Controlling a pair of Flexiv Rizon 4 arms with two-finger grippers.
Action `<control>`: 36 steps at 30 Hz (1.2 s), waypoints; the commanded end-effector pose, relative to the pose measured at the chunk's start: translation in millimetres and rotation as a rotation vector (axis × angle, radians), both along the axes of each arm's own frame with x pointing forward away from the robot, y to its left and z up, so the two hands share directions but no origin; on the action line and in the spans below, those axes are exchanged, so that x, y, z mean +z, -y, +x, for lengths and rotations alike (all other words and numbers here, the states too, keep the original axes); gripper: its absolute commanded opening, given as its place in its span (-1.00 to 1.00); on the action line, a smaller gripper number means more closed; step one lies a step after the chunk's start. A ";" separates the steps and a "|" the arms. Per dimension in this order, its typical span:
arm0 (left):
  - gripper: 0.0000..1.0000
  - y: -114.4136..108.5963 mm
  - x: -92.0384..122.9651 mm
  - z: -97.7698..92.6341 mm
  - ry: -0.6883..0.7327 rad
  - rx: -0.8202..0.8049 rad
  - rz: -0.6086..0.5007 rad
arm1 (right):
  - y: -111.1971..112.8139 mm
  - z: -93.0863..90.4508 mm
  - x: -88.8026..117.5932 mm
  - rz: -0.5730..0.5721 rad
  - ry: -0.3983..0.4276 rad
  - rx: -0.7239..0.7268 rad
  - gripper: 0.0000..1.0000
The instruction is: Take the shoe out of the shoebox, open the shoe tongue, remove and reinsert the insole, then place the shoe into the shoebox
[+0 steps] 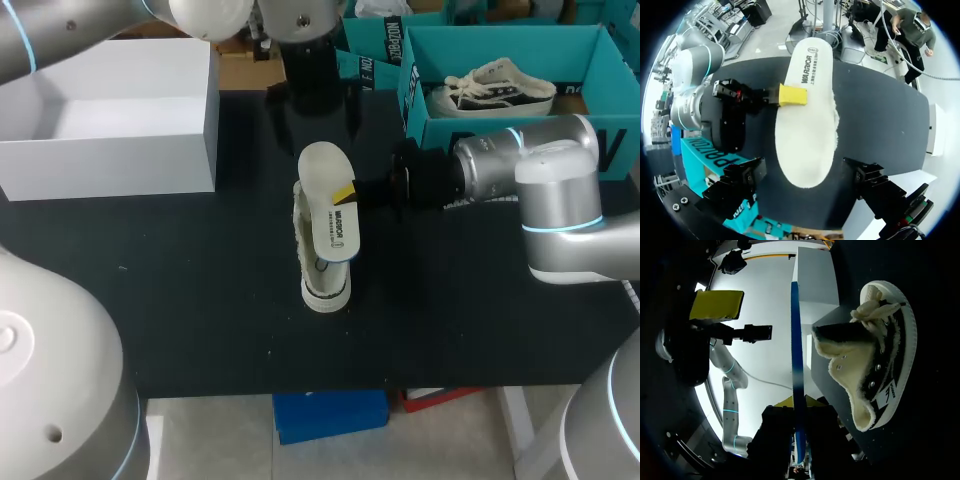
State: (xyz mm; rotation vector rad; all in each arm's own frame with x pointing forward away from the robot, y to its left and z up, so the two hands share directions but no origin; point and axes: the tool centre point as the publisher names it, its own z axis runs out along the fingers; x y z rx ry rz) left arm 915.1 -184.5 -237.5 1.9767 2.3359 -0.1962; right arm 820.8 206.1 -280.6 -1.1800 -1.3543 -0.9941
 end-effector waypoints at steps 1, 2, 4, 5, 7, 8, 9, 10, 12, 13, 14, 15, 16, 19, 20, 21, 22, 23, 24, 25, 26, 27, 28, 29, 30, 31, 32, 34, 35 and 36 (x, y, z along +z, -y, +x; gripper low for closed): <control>1.00 -7.5 5.0 -23.7 0.053 0.008 -0.005 | -1.2 -0.2 -0.7 -0.001 0.001 -0.003 -1.00; 1.00 -7.7 5.3 -27.5 0.055 0.010 -0.006 | -1.2 -0.2 -0.7 -0.001 0.001 -0.003 -1.00; 1.00 -8.2 5.5 -35.3 0.057 0.014 -0.007 | -1.2 -0.2 -0.7 -0.001 0.001 -0.003 -1.00; 1.00 -8.3 5.6 -38.7 0.057 0.015 -0.007 | -1.2 -0.2 -0.7 -0.001 0.001 -0.003 -1.00; 1.00 -8.6 5.7 -46.6 0.056 0.020 -0.010 | -1.2 -0.2 -0.7 -0.001 0.001 -0.003 -1.00; 1.00 -8.6 5.7 -50.8 0.056 0.021 -0.011 | -1.2 -0.2 -0.7 -0.001 0.001 -0.003 -1.00; 1.00 -8.4 5.6 -54.8 0.056 0.021 -0.013 | -1.2 -0.2 -0.7 -0.001 0.001 -0.003 -1.00; 1.00 -8.2 5.6 -58.5 0.056 0.021 -0.014 | -1.2 -0.2 -0.7 -0.001 0.001 -0.003 -1.00; 1.00 -7.8 5.6 -66.4 0.054 0.020 -0.021 | -1.2 -0.2 -0.7 -0.001 0.001 -0.003 -1.00; 1.00 -7.4 5.3 -70.2 0.052 0.022 -0.023 | -1.2 -0.2 -0.7 -0.001 0.001 -0.003 -1.00; 1.00 -6.5 5.0 -75.0 0.053 0.018 -0.025 | -1.2 -0.2 -0.7 -0.001 0.001 -0.003 -1.00; 1.00 -5.9 5.0 -79.8 0.054 0.016 -0.026 | -1.2 -0.2 -0.7 -0.001 0.001 -0.003 -1.00; 1.00 -5.1 4.9 -83.8 0.058 0.013 -0.025 | -1.2 -0.2 -0.7 -0.001 0.001 -0.003 -1.00; 1.00 -3.9 4.5 -95.2 0.062 0.007 -0.026 | -1.2 -0.2 -0.7 -0.001 0.001 -0.003 -1.00; 1.00 -3.8 4.5 -98.7 0.062 0.006 -0.029 | -1.2 -0.2 -0.7 -0.001 0.001 -0.003 -1.00; 1.00 -3.7 4.3 -102.5 0.062 0.005 -0.031 | -1.2 -0.2 -0.7 -0.001 0.001 -0.003 -1.00; 1.00 -3.4 3.9 -106.4 0.065 0.004 -0.033 | -1.2 -0.2 -0.7 -0.001 0.001 -0.003 -1.00; 1.00 -3.4 3.5 -110.6 0.067 0.001 -0.036 | -1.2 -0.2 -0.7 -0.001 0.001 -0.003 -1.00; 1.00 -3.5 3.2 -114.1 0.067 -0.001 -0.038 | -1.2 -0.2 -0.7 -0.001 0.001 -0.003 -1.00; 1.00 -3.4 2.5 -117.0 0.070 -0.002 -0.036 | -1.2 -0.2 -0.7 -0.001 0.001 -0.003 -1.00; 1.00 -3.5 1.9 -120.0 0.072 -0.003 -0.035 | -1.2 -0.2 -0.7 -0.001 0.001 -0.003 -1.00; 1.00 -3.7 1.7 -122.2 0.071 -0.004 -0.036 | -1.2 -0.2 -0.7 -0.001 0.001 -0.003 -1.00; 1.00 -3.9 1.7 -124.7 0.070 -0.005 -0.037 | -1.2 -0.2 -0.7 -0.001 0.001 -0.003 -1.00; 1.00 -4.2 1.8 -126.3 0.070 -0.005 -0.038 | -1.2 -0.2 -0.7 -0.001 0.001 -0.003 -1.00; 1.00 -4.5 2.3 -127.9 0.070 -0.006 -0.040 | -1.2 -0.2 -0.7 -0.001 0.001 -0.003 -1.00; 1.00 -4.7 3.5 -130.7 0.070 -0.006 -0.042 | -1.2 -0.2 -0.7 -0.001 0.001 -0.003 -1.00; 1.00 -4.9 4.7 -132.4 0.071 -0.005 -0.047 | -1.2 -0.2 -0.7 -0.001 0.001 -0.003 -1.00; 1.00 -5.0 6.0 -135.3 0.071 -0.004 -0.049 | -1.2 -0.2 -0.7 -0.001 0.001 -0.003 -1.00; 1.00 -5.0 6.8 -138.0 0.072 -0.004 -0.052 | -1.2 -0.2 -0.7 -0.001 0.001 -0.003 -1.00; 1.00 -4.9 7.1 -139.9 0.074 -0.005 -0.055 | -1.2 -0.2 -0.7 -0.001 0.001 -0.003 -1.00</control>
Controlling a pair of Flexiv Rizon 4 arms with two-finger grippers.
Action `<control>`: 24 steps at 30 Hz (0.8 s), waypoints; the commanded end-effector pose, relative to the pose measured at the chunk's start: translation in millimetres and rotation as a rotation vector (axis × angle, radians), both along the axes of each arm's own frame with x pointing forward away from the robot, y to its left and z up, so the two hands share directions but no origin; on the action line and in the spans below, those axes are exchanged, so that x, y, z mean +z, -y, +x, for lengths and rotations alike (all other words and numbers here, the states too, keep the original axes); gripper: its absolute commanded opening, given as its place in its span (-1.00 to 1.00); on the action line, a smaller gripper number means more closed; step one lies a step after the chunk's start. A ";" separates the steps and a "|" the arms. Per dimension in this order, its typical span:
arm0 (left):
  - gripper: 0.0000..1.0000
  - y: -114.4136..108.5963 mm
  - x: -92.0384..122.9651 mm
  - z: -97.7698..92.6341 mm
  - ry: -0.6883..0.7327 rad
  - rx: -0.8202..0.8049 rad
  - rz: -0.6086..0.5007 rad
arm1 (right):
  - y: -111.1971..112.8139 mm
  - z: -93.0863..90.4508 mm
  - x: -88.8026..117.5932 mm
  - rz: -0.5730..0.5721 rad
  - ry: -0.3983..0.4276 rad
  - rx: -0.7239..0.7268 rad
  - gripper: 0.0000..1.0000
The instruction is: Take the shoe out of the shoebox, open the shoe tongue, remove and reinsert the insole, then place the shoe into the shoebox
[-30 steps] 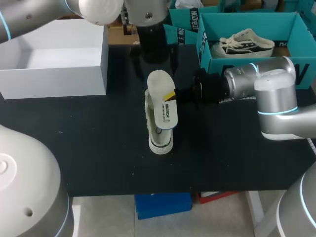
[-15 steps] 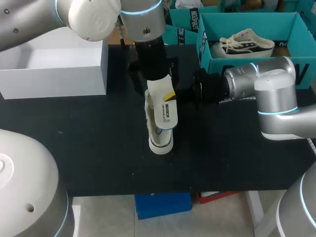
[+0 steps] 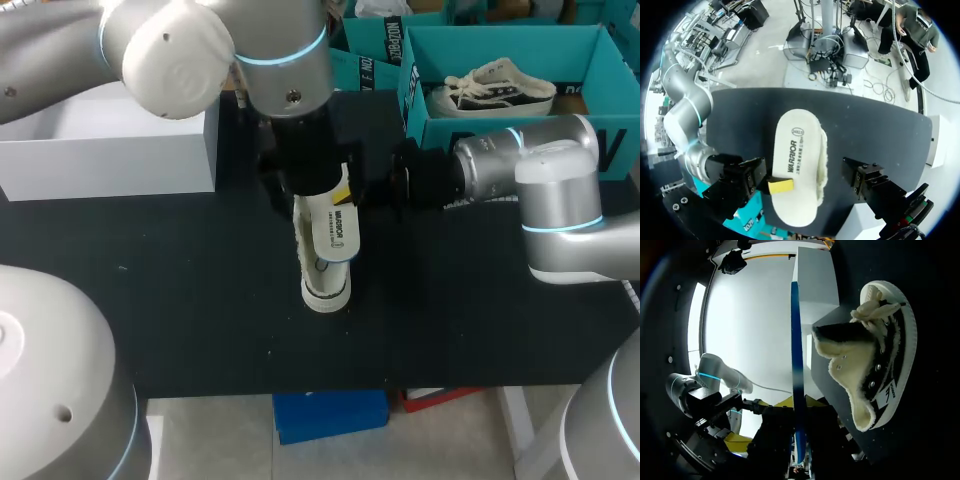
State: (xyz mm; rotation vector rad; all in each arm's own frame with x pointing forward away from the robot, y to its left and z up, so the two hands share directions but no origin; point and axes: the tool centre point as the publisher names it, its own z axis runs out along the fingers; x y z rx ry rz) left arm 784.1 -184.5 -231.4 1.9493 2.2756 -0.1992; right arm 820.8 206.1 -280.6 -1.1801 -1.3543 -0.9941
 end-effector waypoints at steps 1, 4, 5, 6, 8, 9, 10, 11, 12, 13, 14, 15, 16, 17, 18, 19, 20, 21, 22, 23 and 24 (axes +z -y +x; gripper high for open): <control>1.00 -4.9 1.1 -10.2 0.030 0.003 -0.012 | -1.3 -0.2 -0.7 -0.001 0.001 -0.002 -1.00; 1.00 -5.8 1.1 -11.4 0.025 0.008 -0.033 | -1.3 -0.2 -0.7 -0.001 0.001 -0.002 -1.00; 1.00 -6.4 1.3 -11.3 0.020 0.011 -0.040 | -1.3 -0.2 -0.7 -0.001 0.001 -0.002 -1.00; 1.00 -7.7 1.8 -11.2 0.010 0.016 -0.054 | -1.3 -0.2 -0.7 -0.001 0.001 -0.002 -1.00; 1.00 -10.2 3.3 -12.0 0.004 0.020 -0.082 | -1.3 -0.2 -0.7 -0.001 0.001 -0.002 -1.00; 1.00 -11.7 3.8 -12.2 -0.004 0.021 -0.102 | -1.3 -0.2 -0.7 -0.001 0.001 -0.002 -1.00; 1.00 -13.5 4.5 -12.2 -0.011 0.022 -0.124 | -1.3 -0.2 -0.7 -0.001 0.001 -0.002 -1.00; 1.00 -15.6 5.5 -12.3 -0.023 0.019 -0.150 | -1.3 -0.2 -0.7 -0.001 0.001 -0.002 -1.00; 1.00 -17.8 6.7 -12.0 -0.029 0.023 -0.167 | -1.3 -0.2 -0.7 -0.001 0.001 -0.002 -1.00; 1.00 -19.6 8.1 -12.1 -0.028 0.024 -0.187 | -1.3 -0.2 -0.7 -0.001 0.001 -0.002 -1.00; 1.00 -21.7 10.1 -12.0 -0.035 0.022 -0.202 | -1.3 -0.2 -0.7 -0.001 0.001 -0.002 -1.00; 1.00 -23.6 12.6 -11.5 -0.022 0.021 -0.219 | -1.3 -0.2 -0.7 -0.001 0.001 -0.002 -1.00; 1.00 -26.0 15.7 -11.5 -0.017 0.016 -0.246 | -1.3 -0.2 -0.7 -0.001 0.001 -0.002 -1.00; 1.00 -29.2 19.1 -10.6 -0.014 0.019 -0.272 | -1.3 -0.2 -0.7 -0.001 0.001 -0.002 -1.00; 1.00 -33.0 22.2 -9.6 -0.012 0.015 -0.314 | -1.3 -0.2 -0.7 -0.001 0.001 -0.002 -1.00; 1.00 -37.6 24.3 -9.0 -0.007 0.008 -0.361 | -1.3 -0.2 -0.7 -0.001 0.001 -0.002 -1.00; 1.00 -42.9 23.9 -8.6 -0.009 0.001 -0.404 | -1.3 -0.2 -0.7 -0.001 0.001 -0.002 -1.00; 1.00 -48.0 21.2 -7.2 -0.008 0.012 -0.442 | -1.3 -0.2 -0.7 -0.001 0.001 -0.002 -1.00; 1.00 -53.0 17.6 -5.2 -0.006 0.027 -0.472 | -1.3 -0.2 -0.7 -0.001 0.001 -0.002 -1.00; 1.00 -57.5 14.8 -3.3 -0.022 0.038 -0.502 | -1.3 -0.2 -0.7 -0.001 0.001 -0.002 -1.00; 1.00 -61.4 12.6 -1.3 -0.031 0.055 -0.529 | -1.3 -0.2 -0.7 -0.001 0.001 -0.002 -1.00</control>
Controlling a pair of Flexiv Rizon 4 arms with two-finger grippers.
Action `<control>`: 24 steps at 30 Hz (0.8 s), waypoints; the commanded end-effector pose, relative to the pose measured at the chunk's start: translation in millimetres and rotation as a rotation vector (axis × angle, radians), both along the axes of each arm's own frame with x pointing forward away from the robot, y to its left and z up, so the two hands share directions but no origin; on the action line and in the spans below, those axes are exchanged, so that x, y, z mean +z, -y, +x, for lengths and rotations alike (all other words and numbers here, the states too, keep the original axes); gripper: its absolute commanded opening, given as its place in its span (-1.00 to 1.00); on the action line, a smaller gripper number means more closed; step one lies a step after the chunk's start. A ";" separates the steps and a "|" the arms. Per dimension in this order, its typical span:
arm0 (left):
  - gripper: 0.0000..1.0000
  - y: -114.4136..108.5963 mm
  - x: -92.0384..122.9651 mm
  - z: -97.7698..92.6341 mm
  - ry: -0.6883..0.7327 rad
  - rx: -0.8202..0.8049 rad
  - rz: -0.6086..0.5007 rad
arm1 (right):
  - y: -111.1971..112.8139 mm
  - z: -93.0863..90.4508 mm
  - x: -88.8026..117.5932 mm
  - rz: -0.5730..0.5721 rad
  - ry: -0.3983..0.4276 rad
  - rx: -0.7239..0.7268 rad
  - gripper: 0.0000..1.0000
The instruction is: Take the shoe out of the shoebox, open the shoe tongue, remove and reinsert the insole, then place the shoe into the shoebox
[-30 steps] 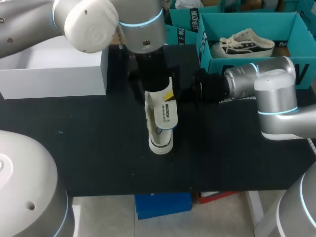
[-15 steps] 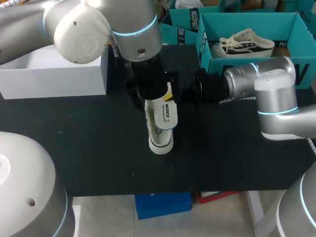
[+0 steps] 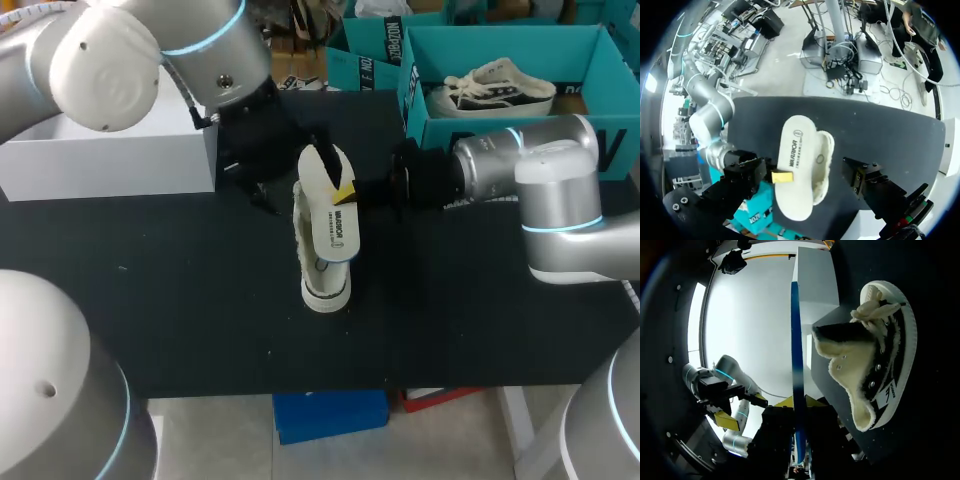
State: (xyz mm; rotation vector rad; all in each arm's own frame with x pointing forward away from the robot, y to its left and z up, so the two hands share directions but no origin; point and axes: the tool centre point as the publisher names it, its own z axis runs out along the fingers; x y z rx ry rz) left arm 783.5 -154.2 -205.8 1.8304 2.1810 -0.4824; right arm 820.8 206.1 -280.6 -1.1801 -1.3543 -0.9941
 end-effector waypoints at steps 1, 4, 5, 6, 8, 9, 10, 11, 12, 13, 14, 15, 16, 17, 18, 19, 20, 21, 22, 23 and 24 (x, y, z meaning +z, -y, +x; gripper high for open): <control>1.00 -34.8 -15.3 0.9 0.001 0.056 -0.327 | -1.3 -0.2 -0.7 -0.001 0.001 -0.002 -1.00; 1.00 -42.7 -20.3 4.8 -0.038 0.068 -0.393 | -1.3 -0.2 -0.7 -0.001 0.001 -0.002 -1.00; 1.00 -44.1 -21.0 4.9 -0.037 0.070 -0.411 | -1.3 -0.2 -0.7 -0.001 0.001 -0.002 -1.00; 1.00 -45.9 -20.9 5.4 -0.048 0.073 -0.440 | -1.3 -0.2 -0.7 -0.001 0.001 -0.002 -1.00; 1.00 -48.8 -20.6 6.7 -0.057 0.068 -0.479 | -1.3 -0.2 -0.7 -0.001 0.001 -0.002 -1.00; 1.00 -49.7 -21.0 7.6 -0.059 0.068 -0.486 | -1.3 -0.2 -0.7 -0.001 0.001 -0.002 -1.00; 1.00 -50.2 -21.5 8.5 -0.039 0.068 -0.482 | -1.3 -0.2 -0.7 -0.001 0.001 -0.002 -1.00; 1.00 -51.1 -22.9 9.5 -0.039 0.067 -0.482 | -1.3 -0.2 -0.7 -0.001 0.001 -0.002 -1.00; 1.00 -51.7 -23.8 11.9 -0.039 0.076 -0.474 | -1.3 -0.2 -0.7 -0.001 0.001 -0.002 -1.00; 1.00 -51.7 -23.8 11.9 -0.039 0.076 -0.474 | -1.3 -0.2 -0.7 -0.001 0.001 -0.002 -1.00; 1.00 -51.7 -23.8 11.9 -0.039 0.076 -0.474 | -1.3 -0.2 -0.7 -0.001 0.001 -0.002 -1.00; 1.00 -51.7 -23.8 11.9 -0.039 0.076 -0.474 | -1.3 -0.2 -0.7 -0.001 0.001 -0.002 -1.00; 1.00 -51.7 -23.8 11.9 -0.039 0.076 -0.474 | -1.3 -0.2 -0.7 -0.001 0.001 -0.002 -1.00; 1.00 -51.7 -23.8 11.9 -0.039 0.076 -0.474 | -1.3 -0.2 -0.7 -0.001 0.001 -0.002 -1.00; 1.00 -51.7 -23.8 11.9 -0.039 0.076 -0.474 | -1.3 -0.2 -0.7 -0.001 0.001 -0.002 -1.00; 1.00 -51.7 -23.8 11.9 -0.039 0.076 -0.474 | -1.3 -0.2 -0.7 -0.001 0.001 -0.002 -1.00; 1.00 -51.7 -23.8 11.9 -0.039 0.076 -0.474 | -1.3 -0.2 -0.7 -0.001 0.001 -0.002 -1.00; 1.00 -51.7 -23.8 11.9 -0.039 0.076 -0.474 | -1.3 -0.2 -0.7 -0.001 0.001 -0.002 -1.00; 1.00 -51.7 -23.8 11.9 -0.039 0.076 -0.474 | -1.3 -0.2 -0.7 -0.001 0.001 -0.002 -1.00; 1.00 -51.7 -23.8 11.9 -0.039 0.076 -0.474 | -1.3 -0.2 -0.7 -0.001 0.001 -0.002 -1.00; 1.00 -51.7 -23.8 11.9 -0.039 0.076 -0.474 | -1.3 -0.2 -0.7 -0.001 0.001 -0.002 -1.00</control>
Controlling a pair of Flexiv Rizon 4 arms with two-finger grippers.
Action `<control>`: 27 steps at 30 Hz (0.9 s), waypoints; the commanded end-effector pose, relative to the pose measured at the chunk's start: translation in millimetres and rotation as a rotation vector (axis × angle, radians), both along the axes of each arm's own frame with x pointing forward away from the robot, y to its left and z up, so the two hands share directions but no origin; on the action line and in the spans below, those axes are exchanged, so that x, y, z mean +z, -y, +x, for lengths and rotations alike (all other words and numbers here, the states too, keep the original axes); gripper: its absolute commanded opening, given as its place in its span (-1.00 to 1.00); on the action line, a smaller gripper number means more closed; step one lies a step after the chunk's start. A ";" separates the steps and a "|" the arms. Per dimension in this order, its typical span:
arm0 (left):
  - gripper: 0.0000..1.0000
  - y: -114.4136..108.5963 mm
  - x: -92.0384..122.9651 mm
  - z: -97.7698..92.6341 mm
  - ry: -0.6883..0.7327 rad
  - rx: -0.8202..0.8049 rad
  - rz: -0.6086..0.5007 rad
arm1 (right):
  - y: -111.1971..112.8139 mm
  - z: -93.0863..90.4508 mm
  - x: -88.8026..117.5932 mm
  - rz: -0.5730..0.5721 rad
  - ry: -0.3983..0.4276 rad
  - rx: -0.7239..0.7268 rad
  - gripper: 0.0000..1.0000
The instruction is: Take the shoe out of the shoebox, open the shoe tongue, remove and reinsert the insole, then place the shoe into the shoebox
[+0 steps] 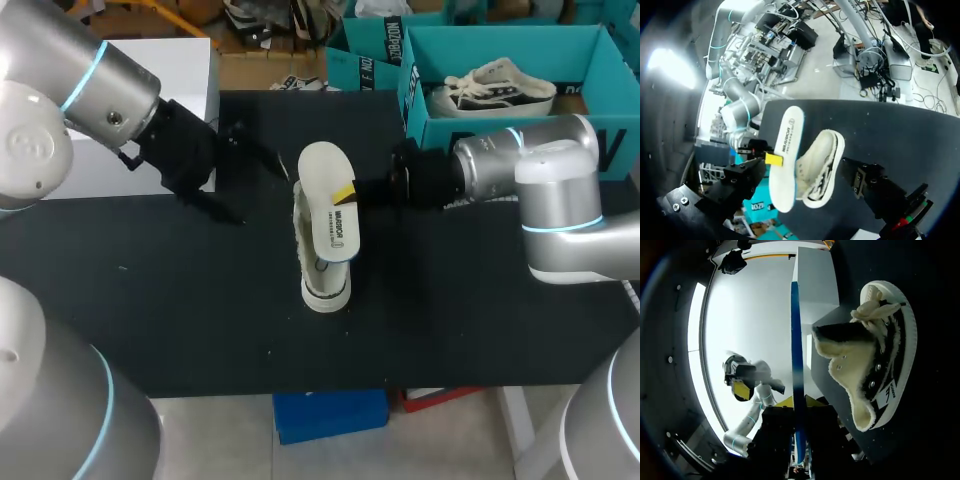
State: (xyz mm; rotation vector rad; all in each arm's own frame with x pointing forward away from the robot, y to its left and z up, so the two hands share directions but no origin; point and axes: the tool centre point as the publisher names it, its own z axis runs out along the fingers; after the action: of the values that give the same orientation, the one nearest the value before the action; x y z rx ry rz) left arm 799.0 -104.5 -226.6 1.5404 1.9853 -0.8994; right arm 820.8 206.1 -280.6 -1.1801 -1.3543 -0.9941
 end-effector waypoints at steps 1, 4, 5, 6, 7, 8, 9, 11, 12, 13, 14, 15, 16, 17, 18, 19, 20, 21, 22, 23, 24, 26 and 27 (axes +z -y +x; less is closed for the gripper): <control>1.00 -1.9 -3.0 -3.7 0.018 0.018 -0.067 | -1.2 -0.2 -0.7 -0.001 0.001 -0.002 -1.00; 1.00 -1.9 -3.0 -3.7 0.018 0.018 -0.067 | -1.2 -0.2 -0.7 -0.001 0.001 -0.002 -1.00; 1.00 -1.9 -3.0 -3.7 0.018 0.018 -0.067 | -1.2 -0.2 -0.7 -0.001 0.001 -0.002 -1.00; 1.00 -1.9 -3.0 -3.7 0.018 0.018 -0.067 | -1.2 -0.2 -0.7 -0.001 0.001 -0.002 -1.00; 1.00 -1.9 -3.0 -3.7 0.018 0.018 -0.067 | -1.2 -0.2 -0.7 -0.001 0.001 -0.002 -1.00; 1.00 -4.2 -4.8 -5.3 0.044 0.020 -0.093 | -1.2 -0.2 -0.7 -0.001 0.001 -0.002 -1.00; 1.00 -5.3 -6.8 -7.2 0.065 0.006 -0.138 | -1.2 -0.2 -0.7 -0.001 0.001 -0.002 -1.00; 1.00 -8.2 -13.0 -9.1 0.132 0.041 -0.140 | -1.2 -0.2 -0.7 -0.001 0.001 -0.002 -1.00; 1.00 -9.3 -15.9 -9.5 0.159 0.054 -0.159 | -1.2 -0.2 -0.7 -0.001 0.001 -0.002 -1.00; 1.00 -10.7 -17.7 -9.5 0.160 0.070 -0.198 | -1.2 -0.2 -0.7 -0.001 0.001 -0.002 -1.00; 1.00 -12.4 -19.3 -8.9 0.171 0.087 -0.219 | -1.2 -0.2 -0.7 -0.001 0.001 -0.002 -1.00; 1.00 -13.7 -20.9 -7.6 0.182 0.100 -0.255 | -1.2 -0.2 -0.7 -0.001 0.001 -0.002 -1.00; 1.00 -14.9 -22.4 -6.2 0.186 0.112 -0.275 | -1.2 -0.2 -0.7 -0.001 0.001 -0.002 -1.00; 1.00 -16.0 -24.0 -4.3 0.201 0.132 -0.296 | -1.2 -0.2 -0.7 -0.001 0.001 -0.002 -1.00; 1.00 -16.8 -25.1 -2.8 0.215 0.141 -0.307 | -1.2 -0.2 -0.7 -0.001 0.001 -0.002 -1.00; 1.00 -17.0 -26.1 -1.0 0.222 0.149 -0.332 | -1.2 -0.2 -0.7 -0.001 0.001 -0.002 -1.00; 1.00 -17.5 -26.9 0.8 0.231 0.160 -0.348 | -1.2 -0.2 -0.7 -0.001 0.001 -0.002 -1.00; 1.00 -17.4 -27.6 2.3 0.248 0.161 -0.363 | -1.2 -0.2 -0.7 -0.001 0.001 -0.002 -1.00; 1.00 -16.9 -28.6 4.0 0.256 0.167 -0.374 | -1.2 -0.2 -0.7 -0.001 0.001 -0.002 -1.00; 1.00 -16.3 -29.4 5.1 0.258 0.173 -0.392 | -1.2 -0.2 -0.7 -0.001 0.001 -0.002 -1.00; 1.00 -15.8 -30.1 6.7 0.273 0.174 -0.402 | -1.2 -0.2 -0.7 -0.001 0.001 -0.002 -1.00; 1.00 -13.4 -32.3 10.7 0.283 0.172 -0.435 | -1.2 -0.2 -0.7 -0.001 0.001 -0.002 -1.00; 1.00 -11.9 -33.6 12.9 0.283 0.167 -0.452 | -1.2 -0.2 -0.7 -0.001 0.001 -0.002 -1.00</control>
State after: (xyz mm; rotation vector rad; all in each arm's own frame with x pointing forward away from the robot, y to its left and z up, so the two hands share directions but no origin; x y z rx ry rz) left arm 811.5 -88.2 -251.9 1.2530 1.6634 -0.8759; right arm 820.8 206.1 -280.6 -1.1801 -1.3544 -0.9941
